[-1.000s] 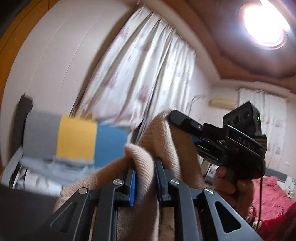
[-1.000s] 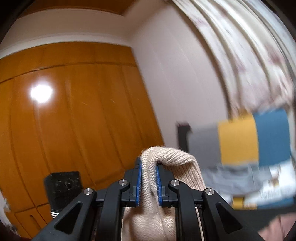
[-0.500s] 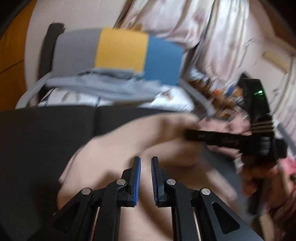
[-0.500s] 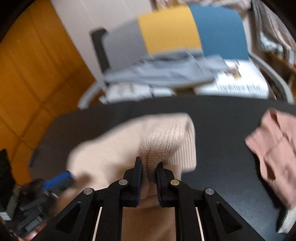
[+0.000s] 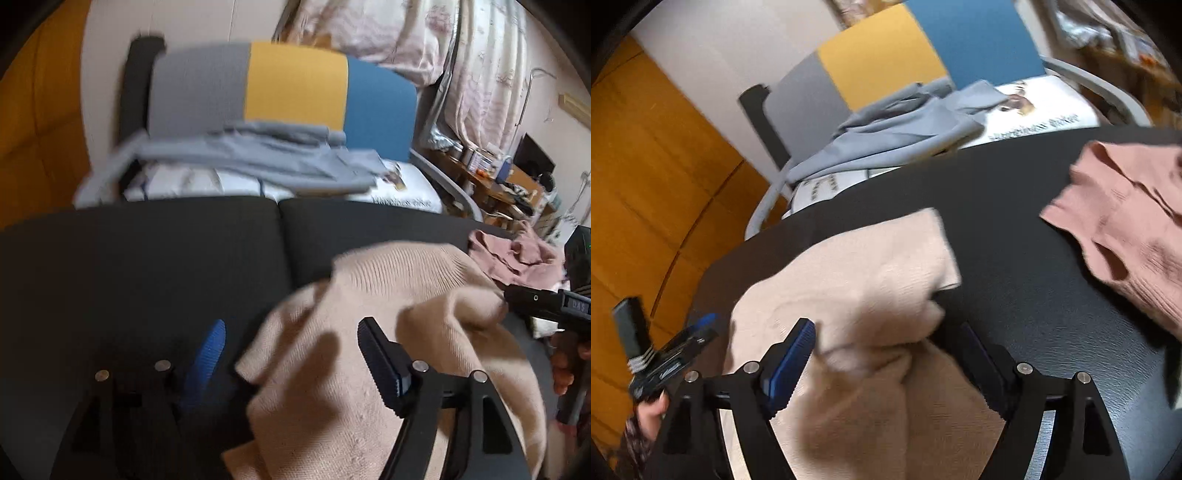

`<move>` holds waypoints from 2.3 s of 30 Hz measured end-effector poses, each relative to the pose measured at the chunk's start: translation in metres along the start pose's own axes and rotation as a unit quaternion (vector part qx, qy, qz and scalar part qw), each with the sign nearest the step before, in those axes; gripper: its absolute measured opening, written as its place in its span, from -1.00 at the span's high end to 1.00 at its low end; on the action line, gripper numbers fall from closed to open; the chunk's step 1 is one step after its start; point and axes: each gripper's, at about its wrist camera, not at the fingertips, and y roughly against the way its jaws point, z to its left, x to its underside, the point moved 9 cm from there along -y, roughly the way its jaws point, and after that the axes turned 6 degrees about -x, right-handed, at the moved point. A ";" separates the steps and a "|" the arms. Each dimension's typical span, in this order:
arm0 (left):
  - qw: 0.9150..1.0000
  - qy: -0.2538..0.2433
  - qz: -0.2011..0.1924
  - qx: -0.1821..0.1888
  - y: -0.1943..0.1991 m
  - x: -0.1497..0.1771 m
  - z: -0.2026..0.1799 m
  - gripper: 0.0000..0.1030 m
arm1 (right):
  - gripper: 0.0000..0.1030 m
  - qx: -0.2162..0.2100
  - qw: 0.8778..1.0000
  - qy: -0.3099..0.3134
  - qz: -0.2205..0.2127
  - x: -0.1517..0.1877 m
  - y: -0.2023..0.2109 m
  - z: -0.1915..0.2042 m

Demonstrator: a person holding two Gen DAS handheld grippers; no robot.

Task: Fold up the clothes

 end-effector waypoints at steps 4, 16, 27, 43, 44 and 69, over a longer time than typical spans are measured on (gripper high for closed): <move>0.998 -0.031 0.042 0.023 -0.022 0.026 -0.025 -0.48 | -0.51 0.037 0.997 0.037 0.062 0.020 -0.032 0.010; 0.991 -0.120 -0.034 -0.054 0.010 -0.028 -0.045 0.57 | 0.68 0.136 0.978 0.153 -0.028 -0.022 -0.007 0.018; 0.992 -0.091 0.026 -0.079 -0.083 -0.042 -0.024 0.38 | 0.67 0.190 0.971 0.145 0.031 -0.036 -0.076 -0.005; 0.996 0.006 0.005 -0.086 0.019 0.053 0.060 0.37 | -0.01 0.034 0.977 0.206 0.034 0.024 -0.014 0.113; 0.996 0.024 0.003 -0.090 0.020 0.061 0.062 0.37 | -0.09 0.018 0.974 0.222 0.051 0.037 -0.022 0.131; 0.991 0.132 -0.022 -0.017 0.024 0.086 0.044 0.37 | 0.84 0.029 0.993 0.109 0.019 0.009 -0.036 0.099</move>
